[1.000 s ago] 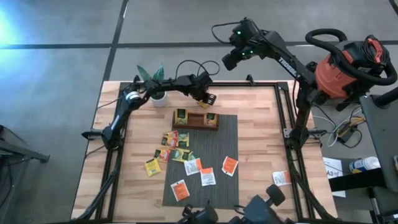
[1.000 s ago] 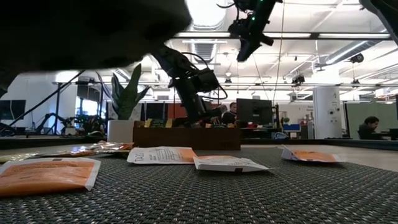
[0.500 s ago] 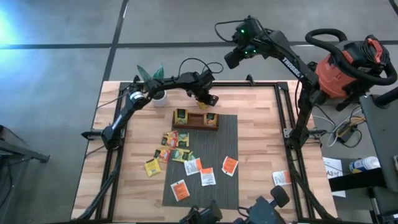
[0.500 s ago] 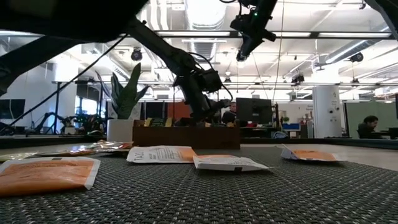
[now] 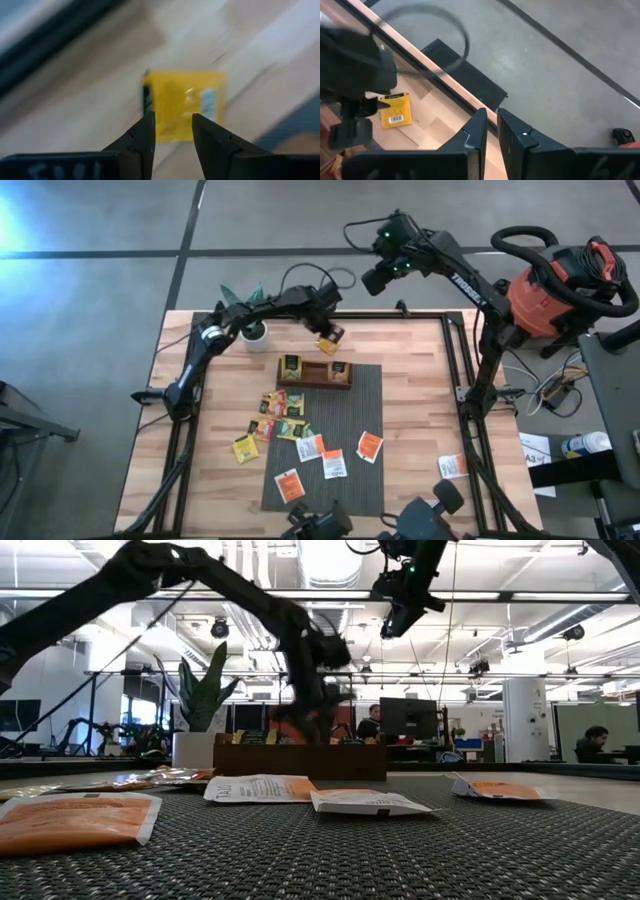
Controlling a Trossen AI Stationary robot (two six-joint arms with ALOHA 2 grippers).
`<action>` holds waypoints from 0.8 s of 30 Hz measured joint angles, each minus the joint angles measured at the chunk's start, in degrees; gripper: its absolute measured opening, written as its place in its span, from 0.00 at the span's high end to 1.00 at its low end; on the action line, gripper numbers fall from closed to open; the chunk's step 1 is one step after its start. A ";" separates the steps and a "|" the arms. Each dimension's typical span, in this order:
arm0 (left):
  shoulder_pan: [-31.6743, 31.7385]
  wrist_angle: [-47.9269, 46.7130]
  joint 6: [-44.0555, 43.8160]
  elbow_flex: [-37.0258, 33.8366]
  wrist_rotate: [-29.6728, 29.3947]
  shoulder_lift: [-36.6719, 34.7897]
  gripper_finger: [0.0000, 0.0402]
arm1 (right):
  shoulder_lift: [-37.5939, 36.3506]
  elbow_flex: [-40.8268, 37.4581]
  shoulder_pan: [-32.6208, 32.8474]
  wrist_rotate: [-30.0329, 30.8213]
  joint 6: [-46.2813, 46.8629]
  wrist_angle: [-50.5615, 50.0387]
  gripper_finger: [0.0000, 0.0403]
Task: Pick & Place Tea
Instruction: Put the orange tea bag into the right compartment of the wooden organizer
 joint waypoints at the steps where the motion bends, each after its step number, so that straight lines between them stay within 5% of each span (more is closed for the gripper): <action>1: 0.10 -0.04 0.01 -0.75 -0.24 0.50 0.69 | 0.00 -0.33 0.00 -0.04 -0.03 0.38 0.89; 10: 0.76 3.23 -1.86 -5.83 1.94 1.74 0.69 | 0.00 -2.92 0.02 -0.04 -0.07 1.66 0.89; 24: 0.37 11.65 -1.39 -4.07 11.59 3.75 0.69 | 0.00 -4.03 -0.04 0.02 0.12 2.73 0.89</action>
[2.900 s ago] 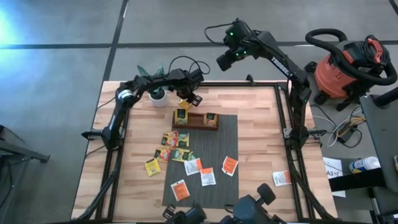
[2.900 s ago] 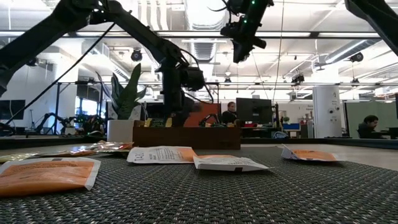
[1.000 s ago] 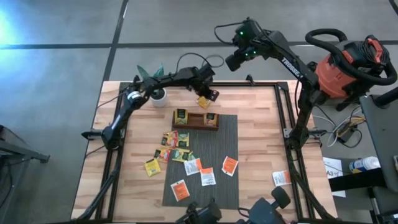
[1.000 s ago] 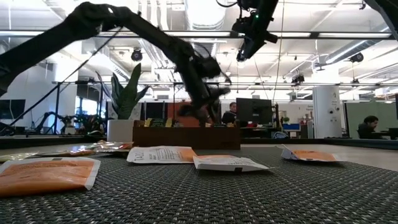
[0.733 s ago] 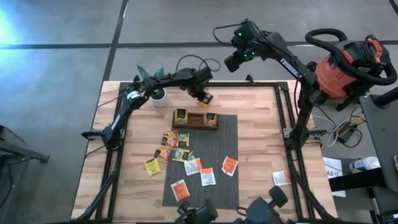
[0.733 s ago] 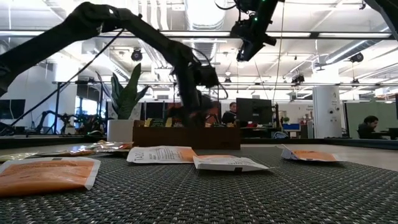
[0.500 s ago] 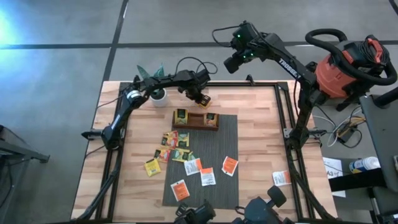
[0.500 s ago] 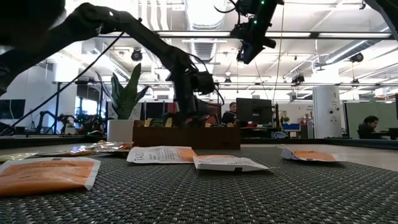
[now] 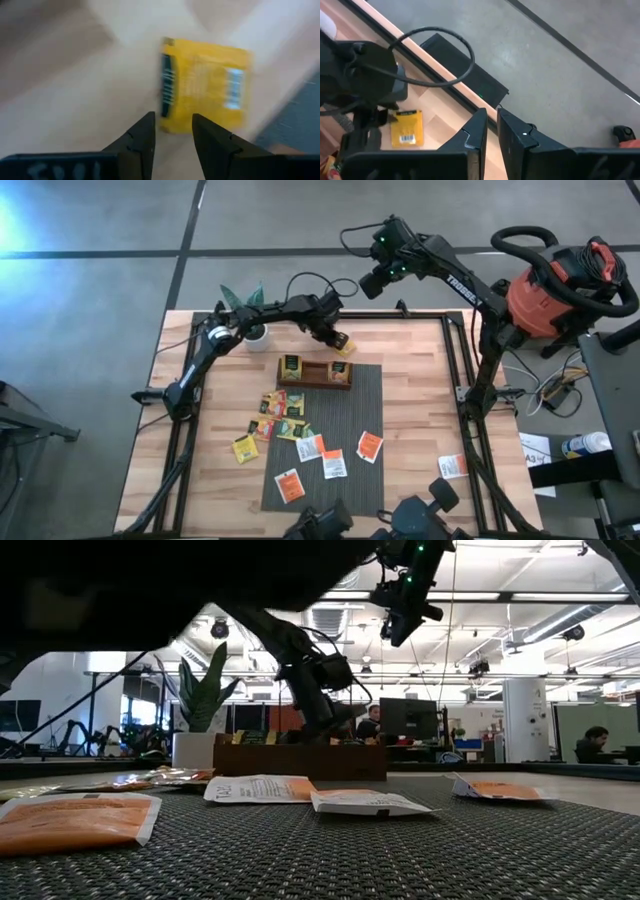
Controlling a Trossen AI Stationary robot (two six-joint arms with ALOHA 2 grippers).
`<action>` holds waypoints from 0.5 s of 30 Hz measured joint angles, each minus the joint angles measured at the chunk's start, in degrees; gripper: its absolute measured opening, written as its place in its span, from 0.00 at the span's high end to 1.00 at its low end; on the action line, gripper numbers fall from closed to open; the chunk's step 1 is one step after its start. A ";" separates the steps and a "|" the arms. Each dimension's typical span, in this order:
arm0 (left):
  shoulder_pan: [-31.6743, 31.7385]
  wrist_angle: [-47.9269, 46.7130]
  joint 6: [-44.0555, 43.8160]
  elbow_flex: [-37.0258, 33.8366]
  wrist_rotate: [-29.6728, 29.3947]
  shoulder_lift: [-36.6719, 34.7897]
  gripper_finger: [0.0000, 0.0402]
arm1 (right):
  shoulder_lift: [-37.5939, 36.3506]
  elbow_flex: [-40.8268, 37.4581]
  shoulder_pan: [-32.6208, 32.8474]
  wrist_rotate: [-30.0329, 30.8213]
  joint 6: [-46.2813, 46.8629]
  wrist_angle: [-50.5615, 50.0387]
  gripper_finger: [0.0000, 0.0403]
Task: Pick & Place Tea
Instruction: Put the orange tea bag into the right compartment of the wooden organizer
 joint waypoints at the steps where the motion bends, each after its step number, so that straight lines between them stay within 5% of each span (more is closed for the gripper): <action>1: 0.00 -0.12 0.37 0.29 1.27 0.00 0.69 | 0.00 0.00 0.00 0.04 0.15 0.18 0.89; 11: 0.11 0.24 8.03 1.97 14.75 -0.30 0.69 | 0.00 -0.05 -0.31 -0.11 0.18 0.13 0.89; 15: 0.14 -0.38 8.05 3.38 15.76 -0.49 0.69 | 0.00 -0.53 -0.35 -1.05 -0.16 -1.15 0.89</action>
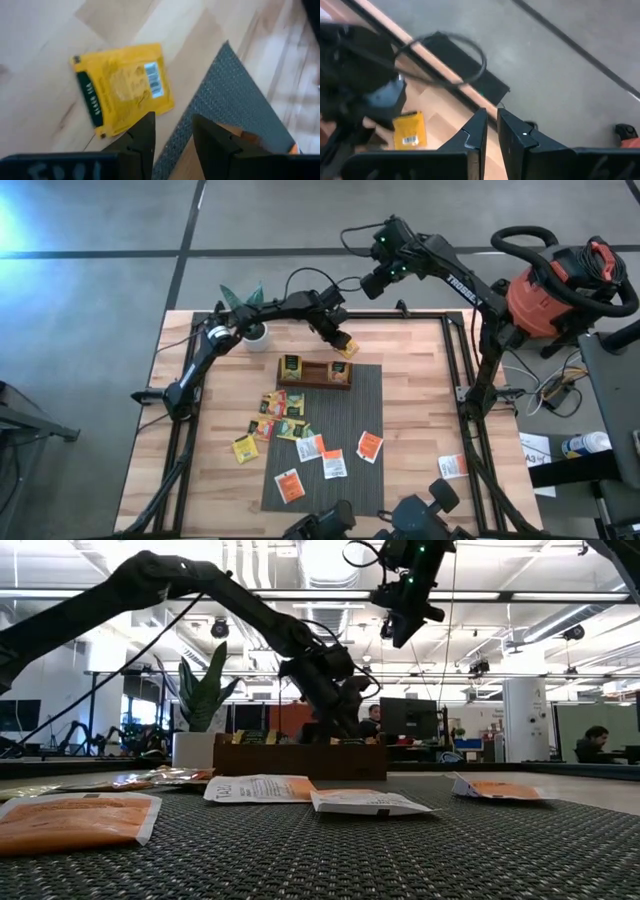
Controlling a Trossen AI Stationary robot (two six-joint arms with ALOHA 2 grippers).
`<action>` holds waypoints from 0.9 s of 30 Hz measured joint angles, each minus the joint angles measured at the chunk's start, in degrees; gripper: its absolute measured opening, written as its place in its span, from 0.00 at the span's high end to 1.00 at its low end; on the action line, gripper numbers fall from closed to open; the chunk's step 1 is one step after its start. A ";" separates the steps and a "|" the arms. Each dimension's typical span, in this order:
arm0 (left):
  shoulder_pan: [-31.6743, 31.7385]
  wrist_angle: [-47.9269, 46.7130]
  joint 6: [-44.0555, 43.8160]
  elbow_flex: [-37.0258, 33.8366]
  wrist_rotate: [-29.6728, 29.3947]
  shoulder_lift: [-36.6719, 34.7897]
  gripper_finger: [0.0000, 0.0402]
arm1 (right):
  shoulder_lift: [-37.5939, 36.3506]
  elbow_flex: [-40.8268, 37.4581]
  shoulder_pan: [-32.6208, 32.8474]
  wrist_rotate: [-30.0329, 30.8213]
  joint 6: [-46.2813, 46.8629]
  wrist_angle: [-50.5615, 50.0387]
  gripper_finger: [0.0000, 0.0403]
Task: Pick & Place Tea
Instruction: Put the orange tea bag into the right compartment of the wooden organizer
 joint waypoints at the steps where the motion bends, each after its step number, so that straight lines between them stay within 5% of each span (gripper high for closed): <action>1: 0.03 -1.27 0.02 0.28 -0.10 -0.21 0.69 | 0.00 -0.42 -0.06 -0.86 -0.06 -0.78 0.89; 4: 0.27 -5.61 0.64 0.49 -2.30 -2.07 0.69 | 0.00 -2.73 -0.65 -5.33 -0.24 -2.29 0.89; 11: -0.23 -17.07 5.12 0.09 -19.40 -9.05 0.69 | 0.00 -15.89 -2.72 -9.75 1.29 1.80 0.89; 17: -3.18 -13.61 4.31 -2.97 -22.45 -19.51 0.69 | 0.00 -29.63 -0.84 -25.01 2.99 13.66 0.89; 27: -7.50 1.50 -1.90 -12.13 -26.15 -36.27 0.69 | 1.12 -42.08 3.15 -26.56 10.07 35.57 0.89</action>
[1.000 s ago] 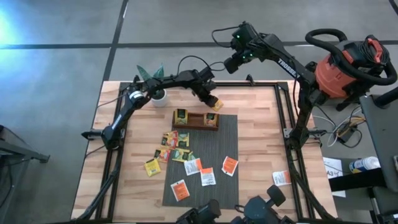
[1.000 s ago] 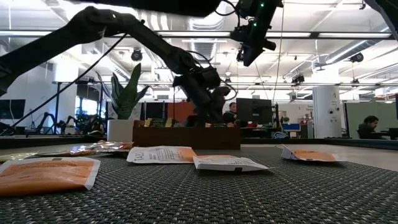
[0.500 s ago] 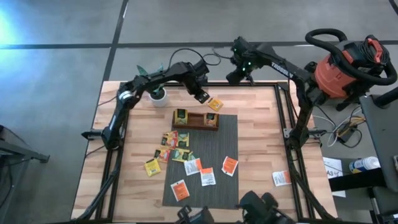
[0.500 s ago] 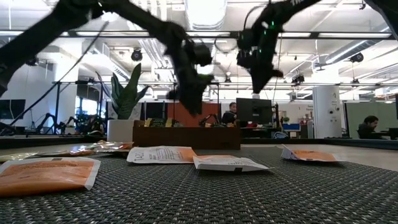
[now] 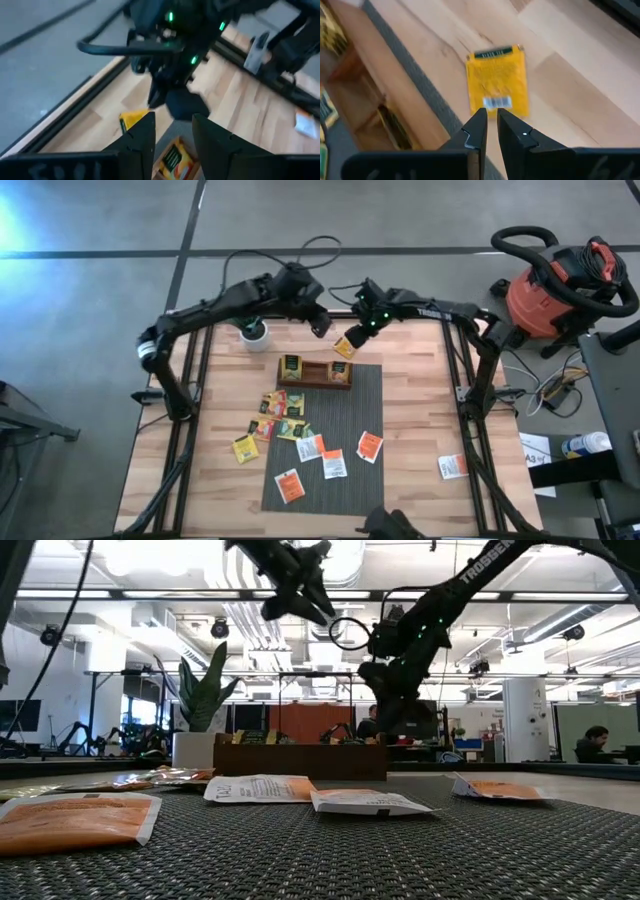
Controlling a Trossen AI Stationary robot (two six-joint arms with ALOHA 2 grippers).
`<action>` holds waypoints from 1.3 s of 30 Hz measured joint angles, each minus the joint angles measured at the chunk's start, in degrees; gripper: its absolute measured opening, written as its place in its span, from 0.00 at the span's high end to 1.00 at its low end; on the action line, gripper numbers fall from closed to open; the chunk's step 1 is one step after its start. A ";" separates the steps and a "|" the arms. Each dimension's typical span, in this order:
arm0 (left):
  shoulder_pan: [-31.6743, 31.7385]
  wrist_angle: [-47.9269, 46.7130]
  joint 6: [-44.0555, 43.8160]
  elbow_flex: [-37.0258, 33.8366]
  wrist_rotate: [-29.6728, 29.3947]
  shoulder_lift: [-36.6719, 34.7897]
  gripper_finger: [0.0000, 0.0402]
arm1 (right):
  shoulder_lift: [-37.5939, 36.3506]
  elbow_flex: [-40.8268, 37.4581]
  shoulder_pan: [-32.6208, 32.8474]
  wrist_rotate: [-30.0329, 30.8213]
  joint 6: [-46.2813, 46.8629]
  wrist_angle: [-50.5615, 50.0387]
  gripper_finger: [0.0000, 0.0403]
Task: Pick & Place Tea
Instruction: Put the orange tea bag into the right compartment of the wooden organizer
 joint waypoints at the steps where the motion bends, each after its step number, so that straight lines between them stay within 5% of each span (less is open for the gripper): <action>1: -0.42 1.57 -0.16 -1.21 -0.34 -1.23 0.69 | 0.16 -0.78 0.00 -0.04 1.14 1.77 0.89; 12: -1.32 13.35 -8.00 -14.83 -0.87 -14.04 0.69 | 8.40 -0.04 0.20 -3.79 4.97 4.20 0.89; 20: -1.32 15.54 -13.62 -22.98 -2.69 -19.32 0.69 | 8.68 1.15 -0.09 0.62 4.22 4.51 0.89; 33: -1.32 17.81 -14.56 -25.15 -2.63 -21.03 0.69 | 11.46 1.33 0.02 0.43 4.49 0.44 0.89; 39: -1.32 17.78 -14.20 -25.15 -2.62 -21.03 0.69 | 8.33 1.11 -0.04 15.44 1.81 -9.46 0.89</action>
